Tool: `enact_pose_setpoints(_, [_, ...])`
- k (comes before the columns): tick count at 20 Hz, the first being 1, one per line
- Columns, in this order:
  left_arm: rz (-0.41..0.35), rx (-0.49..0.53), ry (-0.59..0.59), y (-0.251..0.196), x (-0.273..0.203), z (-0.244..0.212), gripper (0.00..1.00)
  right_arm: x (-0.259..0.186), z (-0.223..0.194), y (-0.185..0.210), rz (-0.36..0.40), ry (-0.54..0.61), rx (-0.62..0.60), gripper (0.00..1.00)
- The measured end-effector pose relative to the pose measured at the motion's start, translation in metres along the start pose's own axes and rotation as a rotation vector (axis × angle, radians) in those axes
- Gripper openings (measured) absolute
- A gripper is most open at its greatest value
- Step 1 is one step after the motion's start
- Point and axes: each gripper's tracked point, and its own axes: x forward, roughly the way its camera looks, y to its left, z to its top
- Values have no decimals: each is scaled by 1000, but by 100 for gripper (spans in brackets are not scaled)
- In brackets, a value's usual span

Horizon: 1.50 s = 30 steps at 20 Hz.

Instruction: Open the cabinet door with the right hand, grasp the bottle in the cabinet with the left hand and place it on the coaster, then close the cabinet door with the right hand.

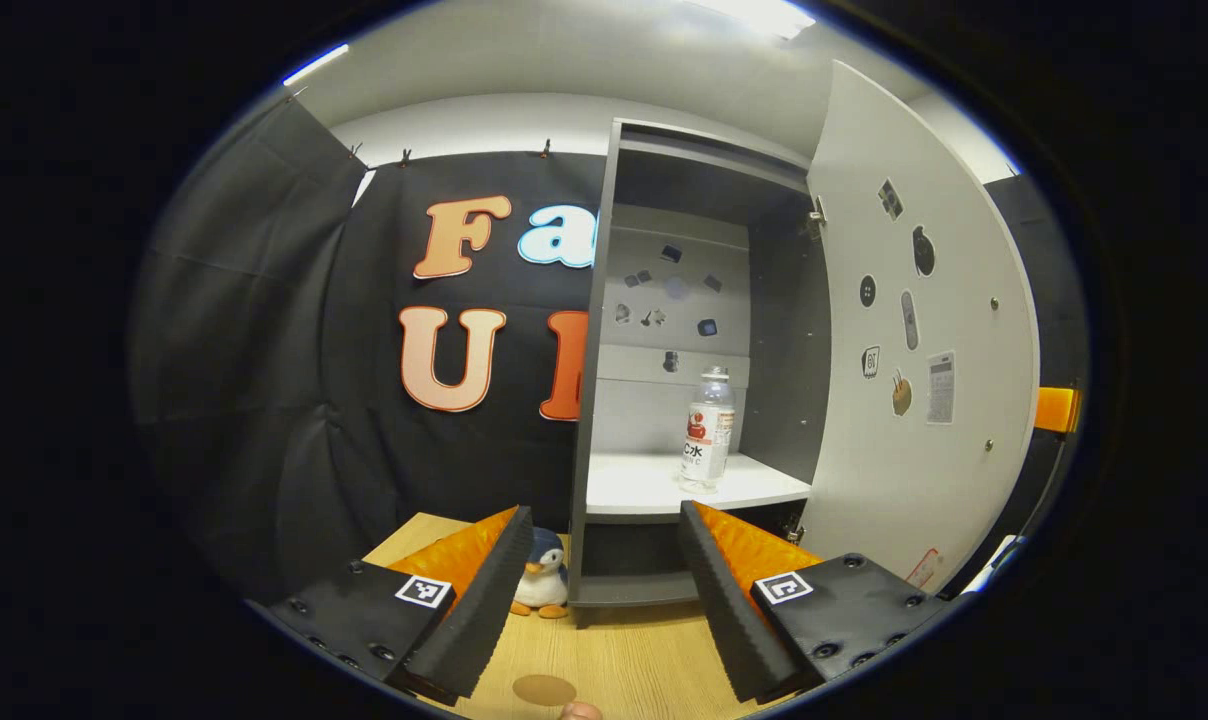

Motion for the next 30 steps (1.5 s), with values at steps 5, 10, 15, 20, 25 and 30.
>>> enact_pose_setpoints(5, [-21,0,16,-15,0,-6,94,-2,2,-20,-46,-10,-32,18])
enact_pose_setpoints(10, [-30,1,19,-27,-1,-6,95,-4,3,-46,-131,-4,-71,17])
enact_pose_setpoints(15, [-29,4,31,-34,-3,-9,95,-5,5,-59,-144,-11,-61,8])
enact_pose_setpoints(20, [-18,6,31,-34,-3,-10,95,-5,8,-68,-125,-17,-47,18])
enact_pose_setpoints(25, [-9,0,35,-30,0,-11,95,-16,8,-81,-185,11,-123,18])
enact_pose_setpoints(30, [-20,7,38,-31,8,-12,95,-39,16,-99,-280,19,-176,43])
